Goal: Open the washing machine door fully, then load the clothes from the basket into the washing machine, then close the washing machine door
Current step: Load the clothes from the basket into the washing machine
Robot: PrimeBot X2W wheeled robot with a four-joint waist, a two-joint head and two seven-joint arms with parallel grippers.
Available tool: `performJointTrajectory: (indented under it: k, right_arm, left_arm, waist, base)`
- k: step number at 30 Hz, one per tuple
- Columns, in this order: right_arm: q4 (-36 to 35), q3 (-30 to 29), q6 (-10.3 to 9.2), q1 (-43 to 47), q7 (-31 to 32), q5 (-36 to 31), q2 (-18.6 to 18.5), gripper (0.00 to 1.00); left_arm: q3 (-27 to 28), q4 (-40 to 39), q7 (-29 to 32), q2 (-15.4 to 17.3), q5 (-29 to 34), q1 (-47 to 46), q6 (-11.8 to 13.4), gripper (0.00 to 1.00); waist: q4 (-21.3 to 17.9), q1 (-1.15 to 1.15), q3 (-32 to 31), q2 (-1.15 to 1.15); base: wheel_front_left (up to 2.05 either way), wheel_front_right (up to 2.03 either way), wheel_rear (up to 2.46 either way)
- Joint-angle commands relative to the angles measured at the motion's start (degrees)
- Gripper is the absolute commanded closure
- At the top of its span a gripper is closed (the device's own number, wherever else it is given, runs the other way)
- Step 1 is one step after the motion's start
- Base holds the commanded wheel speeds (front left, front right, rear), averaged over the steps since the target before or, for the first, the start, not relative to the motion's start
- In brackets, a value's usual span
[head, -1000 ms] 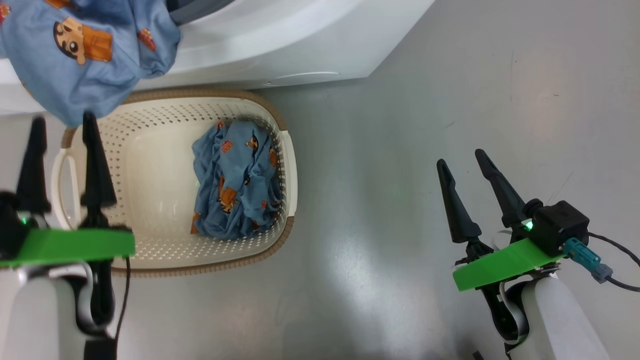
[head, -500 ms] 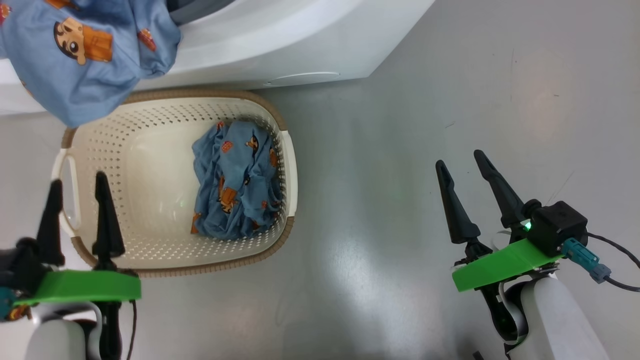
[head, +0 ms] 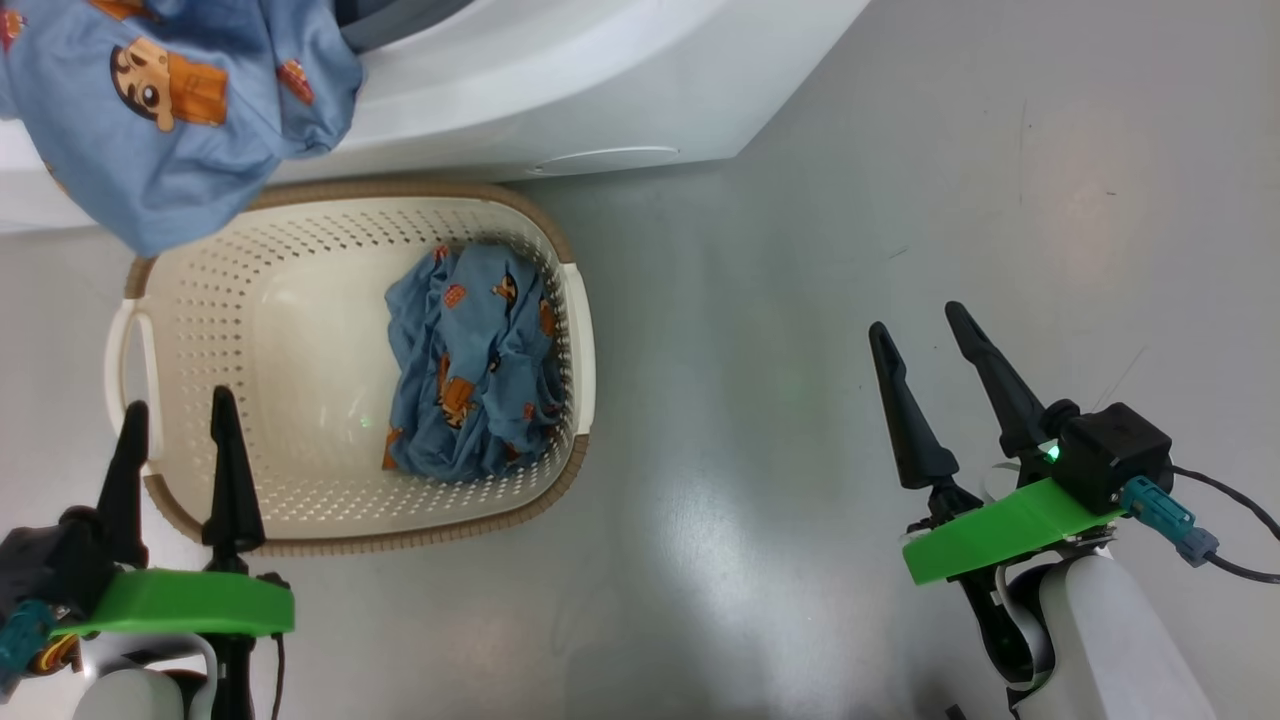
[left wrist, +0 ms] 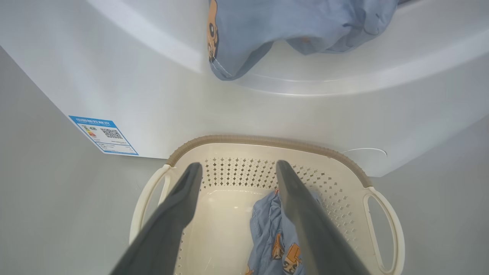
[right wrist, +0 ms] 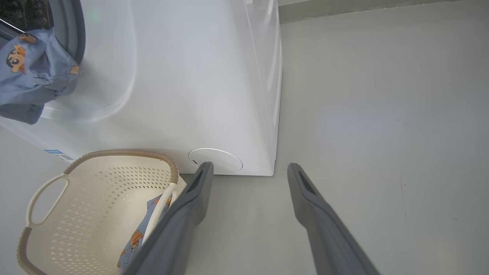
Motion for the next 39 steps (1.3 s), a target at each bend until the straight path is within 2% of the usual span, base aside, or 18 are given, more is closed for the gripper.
performJointTrajectory:
  k: [1, 15, 28, 39]
  right_arm:
    - [-0.98, 1.59, 0.09, 0.33, -0.68, -0.79, 0.33, 0.00]
    - [-0.68, 1.42, 0.09, 0.19, -0.68, -0.61, 0.33, 0.00]
    - [-0.84, 0.90, 0.09, 0.39, -0.68, -0.92, 0.33, 0.00]
    - [-0.44, 1.58, 0.09, 0.49, -0.68, -0.66, 0.33, 0.00]
  left_arm:
    - [1.80, -1.48, -0.19, 0.80, 1.03, 2.03, 0.04, 0.00]
    - [1.78, -1.31, -0.19, 0.70, 0.90, 1.19, -0.24, 0.00]
    - [0.80, -2.50, -0.19, 0.69, 0.53, 1.24, 0.53, 0.00]
    - [0.73, -5.76, -0.19, 0.69, 0.88, -3.17, -0.10, 0.00]
  waist:
    - [0.01, 0.00, -0.07, 0.00]
    - [0.07, 0.00, -0.64, 0.00]
    - [-0.09, 0.00, -1.66, 0.00]
    - [-0.57, 0.00, -2.71, 0.00]
  base:
    - [0.00, 0.00, 0.00]
    - [0.00, 0.00, 0.00]
    - [0.00, 0.00, 0.00]
    - [0.00, 0.00, 0.00]
